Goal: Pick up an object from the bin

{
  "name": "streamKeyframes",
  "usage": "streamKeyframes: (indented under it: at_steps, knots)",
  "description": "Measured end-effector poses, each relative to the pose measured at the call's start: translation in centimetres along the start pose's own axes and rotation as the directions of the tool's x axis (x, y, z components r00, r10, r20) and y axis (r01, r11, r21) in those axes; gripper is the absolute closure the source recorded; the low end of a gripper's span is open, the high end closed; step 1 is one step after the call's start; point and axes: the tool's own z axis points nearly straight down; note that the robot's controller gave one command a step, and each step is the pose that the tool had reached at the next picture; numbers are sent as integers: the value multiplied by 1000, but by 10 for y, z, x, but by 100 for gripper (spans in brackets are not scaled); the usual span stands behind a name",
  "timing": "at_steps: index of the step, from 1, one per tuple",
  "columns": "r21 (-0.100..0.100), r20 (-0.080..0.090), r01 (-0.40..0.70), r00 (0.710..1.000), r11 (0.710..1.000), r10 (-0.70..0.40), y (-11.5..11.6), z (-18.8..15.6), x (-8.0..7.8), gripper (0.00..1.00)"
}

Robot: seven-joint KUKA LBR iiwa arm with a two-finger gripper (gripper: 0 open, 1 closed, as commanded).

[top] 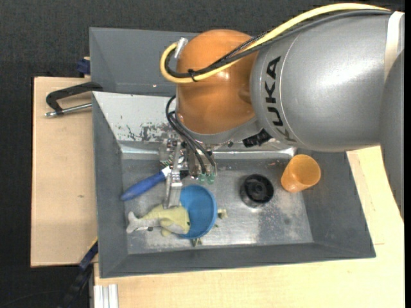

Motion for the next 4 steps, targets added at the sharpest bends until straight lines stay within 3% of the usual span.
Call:
streamKeyframes:
  at_steps: [1, 2, 3, 4]
  knots:
    - [5, -7, -76, 997, 997, 76, -60, 67, 0, 0]
    - [3, -12, 31, 999, 1000, -31, -126, 164, 20, 0]
    - [0, -4, 34, 999, 999, -34, -123, 159, 18, 100]
    - [-2, 13, -29, 999, 1000, 29, -133, -31, 10, 100]
